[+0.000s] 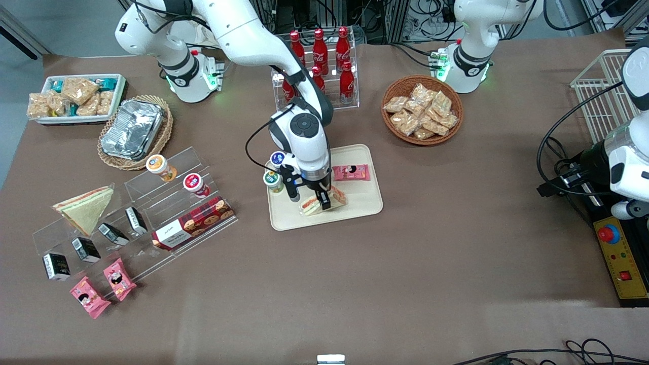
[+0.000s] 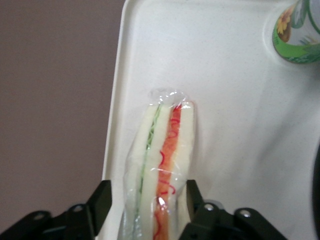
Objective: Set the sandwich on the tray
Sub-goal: 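Lower the sandwich onto the tray and open the right gripper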
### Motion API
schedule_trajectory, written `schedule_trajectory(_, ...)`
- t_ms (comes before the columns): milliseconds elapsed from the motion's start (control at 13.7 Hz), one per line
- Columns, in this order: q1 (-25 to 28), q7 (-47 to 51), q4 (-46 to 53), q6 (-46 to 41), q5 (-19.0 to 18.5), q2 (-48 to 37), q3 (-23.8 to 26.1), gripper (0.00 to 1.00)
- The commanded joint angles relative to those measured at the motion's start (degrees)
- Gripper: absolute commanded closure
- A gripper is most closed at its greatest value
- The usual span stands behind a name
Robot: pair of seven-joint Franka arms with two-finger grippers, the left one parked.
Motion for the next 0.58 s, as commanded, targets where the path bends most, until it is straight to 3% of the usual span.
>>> schedule_trajectory(0,-0.2,0.2,1.2,-0.3,1.6,-1.7,-0.7,0.00)
schedule_trajectory(219,-2.1,-1.0,2.5,-4.6,1.3,-5.5,-0.7,0.00)
schedule_trajectory(511,-3.5,-9.9,2.5,-13.1,0.9,-14.7,-0.8,0.00)
